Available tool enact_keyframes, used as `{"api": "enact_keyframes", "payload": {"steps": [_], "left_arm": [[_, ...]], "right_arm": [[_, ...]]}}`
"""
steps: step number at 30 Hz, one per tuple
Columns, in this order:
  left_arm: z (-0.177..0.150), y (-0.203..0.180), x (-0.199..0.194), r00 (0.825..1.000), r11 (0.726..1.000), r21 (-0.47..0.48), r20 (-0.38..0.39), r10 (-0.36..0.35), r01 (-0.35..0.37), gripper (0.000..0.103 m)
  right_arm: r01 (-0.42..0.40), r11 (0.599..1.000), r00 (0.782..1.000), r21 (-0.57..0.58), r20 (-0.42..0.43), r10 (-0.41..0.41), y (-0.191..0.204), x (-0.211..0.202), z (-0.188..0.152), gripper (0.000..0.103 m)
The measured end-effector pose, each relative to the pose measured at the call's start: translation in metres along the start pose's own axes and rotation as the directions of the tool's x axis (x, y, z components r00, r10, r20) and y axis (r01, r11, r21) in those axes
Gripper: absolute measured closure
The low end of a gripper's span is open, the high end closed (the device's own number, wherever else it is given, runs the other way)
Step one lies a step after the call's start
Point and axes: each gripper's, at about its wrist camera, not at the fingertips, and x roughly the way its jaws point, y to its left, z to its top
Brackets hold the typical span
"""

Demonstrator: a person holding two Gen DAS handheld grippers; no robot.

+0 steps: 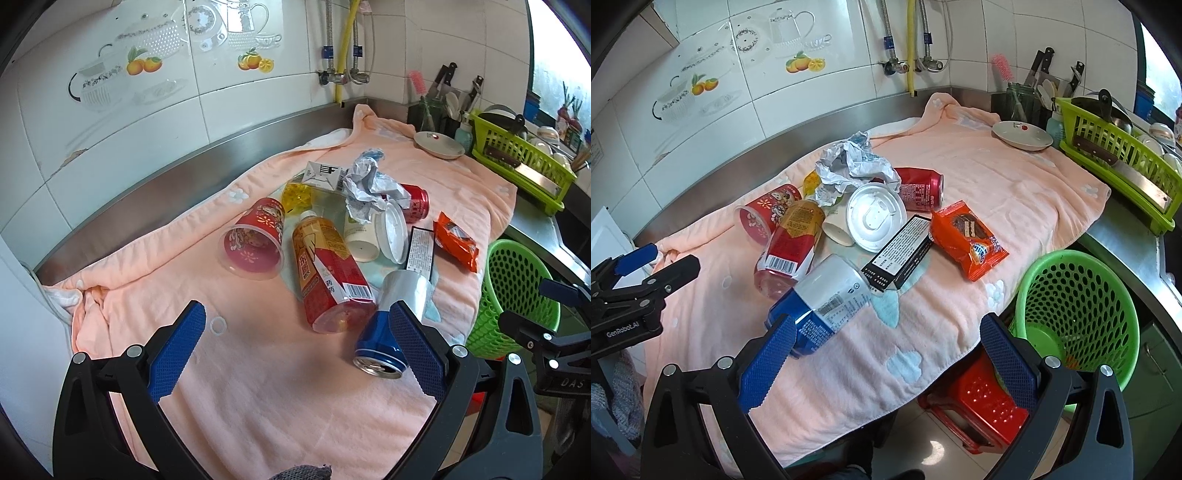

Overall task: Collect trash
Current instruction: 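Move both tools toward the trash pile on the pink towel, then grasp crumpled foil with left tool while right tool grasps orange snack wrapper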

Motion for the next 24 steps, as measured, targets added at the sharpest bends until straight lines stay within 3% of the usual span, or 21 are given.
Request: {"api": "enact_keyframes", "payload": {"steps": [13,24], "left_arm": [[0.009,0.010,0.019,1.000,1.000,-0.009,-0.024,0.017,-0.017,0.005],[0.017,0.018,0.031,0.999,0.999,0.008,-0.033,0.032,-0.032,0.006]], "right_arm": [[0.008,0.998,0.999,-0.057,-0.030,-0.010,-0.021,0.035,0.025,0.007],[-0.029,0.990,0.996,-0.136,-0.090,0.017,-0.064,0.087,0.059,0.007]]}}
